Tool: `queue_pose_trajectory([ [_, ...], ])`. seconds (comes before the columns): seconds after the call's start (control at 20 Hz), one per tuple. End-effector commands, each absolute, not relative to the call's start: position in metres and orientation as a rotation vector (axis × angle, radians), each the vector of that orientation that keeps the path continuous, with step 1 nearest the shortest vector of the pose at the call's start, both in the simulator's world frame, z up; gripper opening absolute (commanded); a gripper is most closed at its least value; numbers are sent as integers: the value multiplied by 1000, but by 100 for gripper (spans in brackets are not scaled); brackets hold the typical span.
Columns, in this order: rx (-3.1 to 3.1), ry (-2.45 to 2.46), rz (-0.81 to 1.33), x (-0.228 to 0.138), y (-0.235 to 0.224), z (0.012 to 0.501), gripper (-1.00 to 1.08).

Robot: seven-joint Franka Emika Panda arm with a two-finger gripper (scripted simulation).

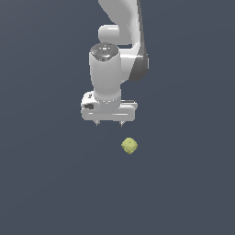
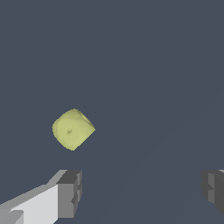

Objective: Pick up the object and move it to a goal position.

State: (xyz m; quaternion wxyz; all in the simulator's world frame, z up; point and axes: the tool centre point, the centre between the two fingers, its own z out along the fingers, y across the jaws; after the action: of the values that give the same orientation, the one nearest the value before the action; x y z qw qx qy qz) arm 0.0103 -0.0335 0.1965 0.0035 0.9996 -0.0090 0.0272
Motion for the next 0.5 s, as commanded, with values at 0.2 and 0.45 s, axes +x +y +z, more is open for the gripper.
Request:
queue_pose_trajectory([
  [0.2,3135,-22,93,12,-34,197,100],
  [0.45,3140,-15,112,17,-37,199,100],
])
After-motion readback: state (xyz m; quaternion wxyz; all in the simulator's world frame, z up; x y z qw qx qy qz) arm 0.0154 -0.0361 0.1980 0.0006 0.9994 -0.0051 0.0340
